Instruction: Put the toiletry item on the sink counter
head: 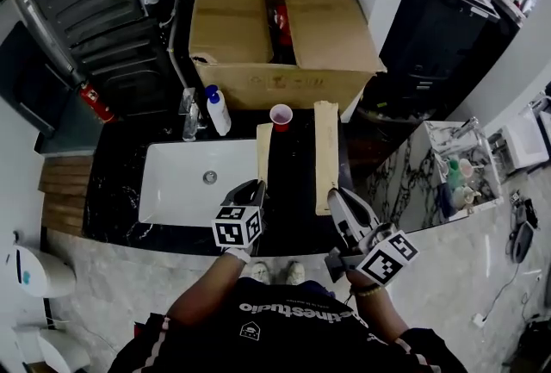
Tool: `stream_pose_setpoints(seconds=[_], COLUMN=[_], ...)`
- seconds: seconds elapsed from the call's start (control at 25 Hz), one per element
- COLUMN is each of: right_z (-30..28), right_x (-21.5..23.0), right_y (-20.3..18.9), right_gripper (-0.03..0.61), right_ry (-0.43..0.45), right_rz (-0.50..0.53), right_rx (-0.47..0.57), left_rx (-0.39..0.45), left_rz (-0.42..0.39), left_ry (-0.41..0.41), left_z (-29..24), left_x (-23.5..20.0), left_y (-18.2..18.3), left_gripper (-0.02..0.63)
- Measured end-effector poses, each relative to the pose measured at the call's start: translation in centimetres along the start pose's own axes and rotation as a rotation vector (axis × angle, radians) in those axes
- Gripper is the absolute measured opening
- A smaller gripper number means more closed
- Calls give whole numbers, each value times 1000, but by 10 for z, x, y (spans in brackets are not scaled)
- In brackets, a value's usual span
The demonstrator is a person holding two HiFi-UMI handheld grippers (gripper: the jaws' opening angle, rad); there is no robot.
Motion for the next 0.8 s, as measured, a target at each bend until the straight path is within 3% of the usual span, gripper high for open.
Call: stream_pose_setpoints(seconds=[0.4, 0.8], right_z=[6, 7], right_x=[5, 5], right_y=[-5, -4], right_gripper=[55, 55], right_ry=[-50, -59], right_rz=[-8, -9], right_rx=[9, 20], left_rx=[-200, -245], left_rz=[-3, 38], left_ry=[26, 10], left_z=[-59, -69], left_x=[-12, -8], left_y=[-51, -62], left_gripper=[58, 61])
Point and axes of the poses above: the fingertips, and each gripper's own axes: z backward along the fingers, x to its right, y out of its top, the point moved 6 cm from there along z, backward along the fingers, and after that the axes turned 6 degrees about -z, right-handed, at the moved point
